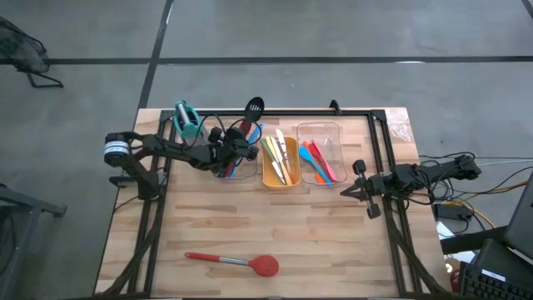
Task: Pick & Place Kitchen Items
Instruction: Put the black serving spoon into the left transparent bin
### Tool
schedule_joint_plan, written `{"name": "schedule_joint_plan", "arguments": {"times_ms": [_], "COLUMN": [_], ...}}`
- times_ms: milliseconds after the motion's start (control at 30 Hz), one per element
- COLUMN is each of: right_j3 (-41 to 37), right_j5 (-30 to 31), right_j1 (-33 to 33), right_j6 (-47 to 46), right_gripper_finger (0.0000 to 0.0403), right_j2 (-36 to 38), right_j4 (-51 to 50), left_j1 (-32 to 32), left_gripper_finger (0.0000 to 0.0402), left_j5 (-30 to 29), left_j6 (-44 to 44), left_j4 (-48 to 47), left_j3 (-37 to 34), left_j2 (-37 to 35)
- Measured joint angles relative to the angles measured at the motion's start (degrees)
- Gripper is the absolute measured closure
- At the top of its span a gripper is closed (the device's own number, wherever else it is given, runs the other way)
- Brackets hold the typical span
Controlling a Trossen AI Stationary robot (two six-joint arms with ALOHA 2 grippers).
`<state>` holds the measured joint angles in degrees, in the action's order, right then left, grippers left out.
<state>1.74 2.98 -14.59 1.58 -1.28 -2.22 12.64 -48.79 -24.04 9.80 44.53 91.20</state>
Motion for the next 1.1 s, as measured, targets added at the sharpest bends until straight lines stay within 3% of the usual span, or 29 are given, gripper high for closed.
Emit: {"name": "schedule_joint_plan", "arguments": {"times_ms": [833,1100], "right_j3": [0.0,0.0], "right_j5": [0.0,0.0], "right_j1": [0.0,0.0], "right_j6": [0.1,0.1], "right_gripper_finger": [0.0394,0.0394], "right_j2": [0.0,0.0], "right_j4": [0.0,0.0], "left_j1": [0.1,0.1], "left_gripper_finger": [0.0311,0.0264], "left_j5": [2.8,2.2], "left_j6": [-1.7,-2.4], "left_j4": [-0.6,-1.3], "left_j3": [0.0,0.0], "left_j2": [-0.3,-0.3]}}
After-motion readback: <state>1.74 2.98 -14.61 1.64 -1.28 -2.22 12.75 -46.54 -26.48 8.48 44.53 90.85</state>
